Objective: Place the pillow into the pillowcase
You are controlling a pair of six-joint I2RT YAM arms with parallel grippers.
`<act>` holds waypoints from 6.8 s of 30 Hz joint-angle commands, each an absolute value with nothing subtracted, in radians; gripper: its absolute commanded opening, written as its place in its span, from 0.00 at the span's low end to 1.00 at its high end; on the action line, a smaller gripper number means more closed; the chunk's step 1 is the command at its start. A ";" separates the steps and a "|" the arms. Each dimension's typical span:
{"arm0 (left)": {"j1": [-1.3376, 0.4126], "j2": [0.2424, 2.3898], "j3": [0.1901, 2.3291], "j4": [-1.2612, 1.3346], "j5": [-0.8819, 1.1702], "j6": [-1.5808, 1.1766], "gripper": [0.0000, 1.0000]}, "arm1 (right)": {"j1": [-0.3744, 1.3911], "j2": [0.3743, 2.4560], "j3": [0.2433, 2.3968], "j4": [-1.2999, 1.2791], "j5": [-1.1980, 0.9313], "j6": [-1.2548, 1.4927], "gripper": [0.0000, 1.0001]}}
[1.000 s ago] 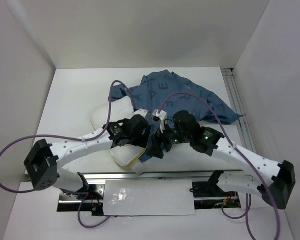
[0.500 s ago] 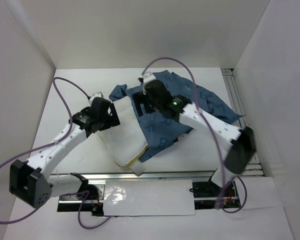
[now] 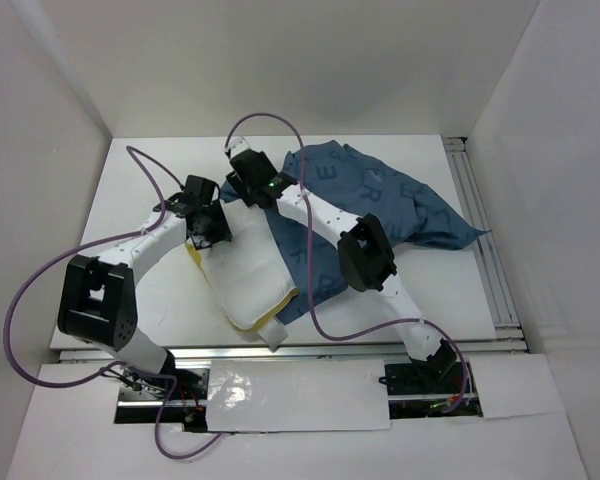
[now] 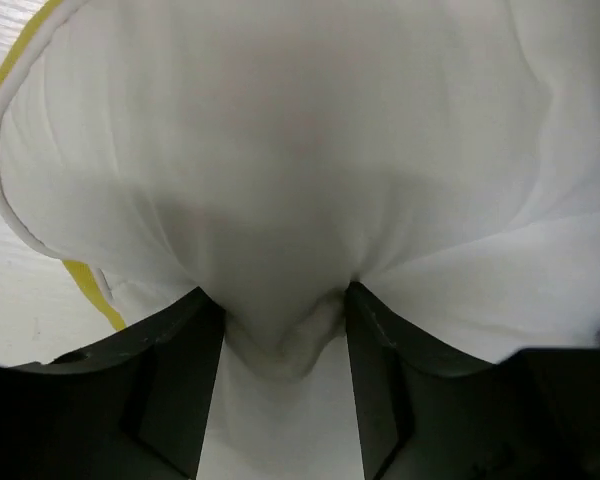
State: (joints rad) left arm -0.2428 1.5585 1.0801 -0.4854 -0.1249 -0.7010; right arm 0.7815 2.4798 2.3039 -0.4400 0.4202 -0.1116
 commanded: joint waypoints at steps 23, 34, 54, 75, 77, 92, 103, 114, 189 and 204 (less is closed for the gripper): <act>-0.328 1.151 0.828 0.158 0.002 -0.293 0.00 | 0.896 2.104 2.189 -0.463 0.236 -0.049 0.00; -0.328 0.971 0.772 0.336 0.152 -0.261 0.00 | 0.985 1.945 2.190 -0.540 -0.096 0.100 0.00; -0.448 0.972 0.584 0.727 0.151 -0.281 0.00 | 0.899 2.057 2.204 -0.446 -0.385 0.239 0.00; -0.486 1.042 0.552 0.134 -0.204 -0.594 0.77 | 0.847 2.172 2.102 -0.574 -0.138 0.337 0.70; -0.486 0.993 0.540 0.082 -0.204 -0.603 0.79 | 0.838 2.132 2.025 -0.503 -0.138 0.337 0.85; -0.860 0.864 0.615 -0.210 -0.146 -0.403 1.00 | 0.611 1.401 1.206 -0.341 0.038 0.459 1.00; -1.083 1.245 0.753 -0.331 -0.408 -0.462 1.00 | 0.391 1.411 0.954 -0.267 -0.032 0.500 0.99; -1.083 1.376 0.712 -0.097 -0.319 -0.367 0.38 | 0.301 1.687 1.187 -0.186 -0.126 0.417 0.96; -0.792 1.130 0.806 -0.495 -0.396 -0.963 0.81 | 0.877 1.133 1.126 -0.635 0.001 0.247 0.80; -0.159 1.121 0.787 -0.487 -0.115 -0.887 0.62 | 0.887 2.040 2.029 -0.569 0.072 -0.073 0.78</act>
